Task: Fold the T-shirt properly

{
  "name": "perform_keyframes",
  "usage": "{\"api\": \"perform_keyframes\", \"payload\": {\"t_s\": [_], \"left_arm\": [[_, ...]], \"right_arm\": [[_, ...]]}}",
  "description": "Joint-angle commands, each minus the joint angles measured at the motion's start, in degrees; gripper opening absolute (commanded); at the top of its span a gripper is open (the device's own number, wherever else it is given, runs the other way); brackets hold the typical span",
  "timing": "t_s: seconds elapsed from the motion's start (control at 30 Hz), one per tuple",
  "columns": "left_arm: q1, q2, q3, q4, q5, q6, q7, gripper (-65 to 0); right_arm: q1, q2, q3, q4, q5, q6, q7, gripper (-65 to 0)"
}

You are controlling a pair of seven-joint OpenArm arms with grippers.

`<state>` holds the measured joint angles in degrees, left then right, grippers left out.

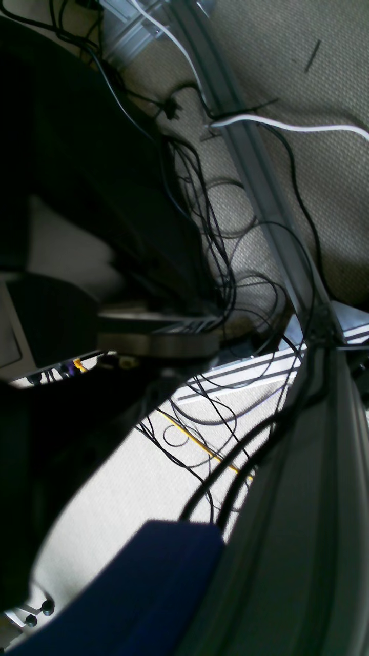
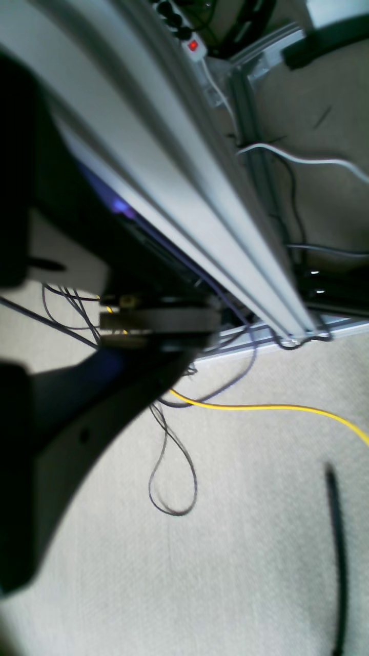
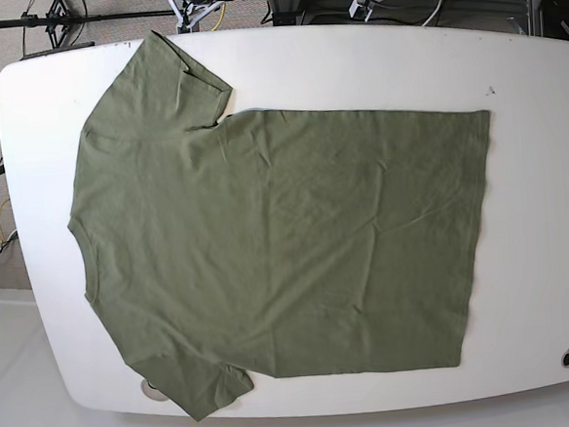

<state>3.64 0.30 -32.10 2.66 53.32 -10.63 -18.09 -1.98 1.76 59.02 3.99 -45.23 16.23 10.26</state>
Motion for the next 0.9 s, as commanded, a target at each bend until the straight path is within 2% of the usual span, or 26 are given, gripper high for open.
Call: {"api": "perform_keyframes", "payload": {"t_s": [0.0,0.4,0.6,0.73,0.87], "left_arm": [[0.1,0.0,0.0,-0.1,0.2,0.1,-0.8,-62.1],[1.2,-0.4,0.1,2.5,-1.1,-0.5,1.6,-62.7],[7.4,-1.4,0.4,13.4,-5.7,-0.2,4.3,-63.6],[12.0,-1.9,0.4,19.3,-6.3,-0.5,2.7,-63.6],[12.0,-1.7,0.1,18.2,-4.4,-0.5,1.6,-64.0]], "right_arm": [[-0.3,0.2,-0.1,0.1,-0.2,-0.1,0.0,-64.5],[-2.6,0.6,0.2,1.2,0.4,1.1,-0.5,-64.0],[-8.5,0.4,0.4,9.7,5.1,4.7,0.7,-64.0],[-13.9,0.4,0.1,14.9,9.2,7.0,1.2,-64.2],[-13.9,0.4,0.4,14.2,8.5,6.7,1.7,-64.2]]}}
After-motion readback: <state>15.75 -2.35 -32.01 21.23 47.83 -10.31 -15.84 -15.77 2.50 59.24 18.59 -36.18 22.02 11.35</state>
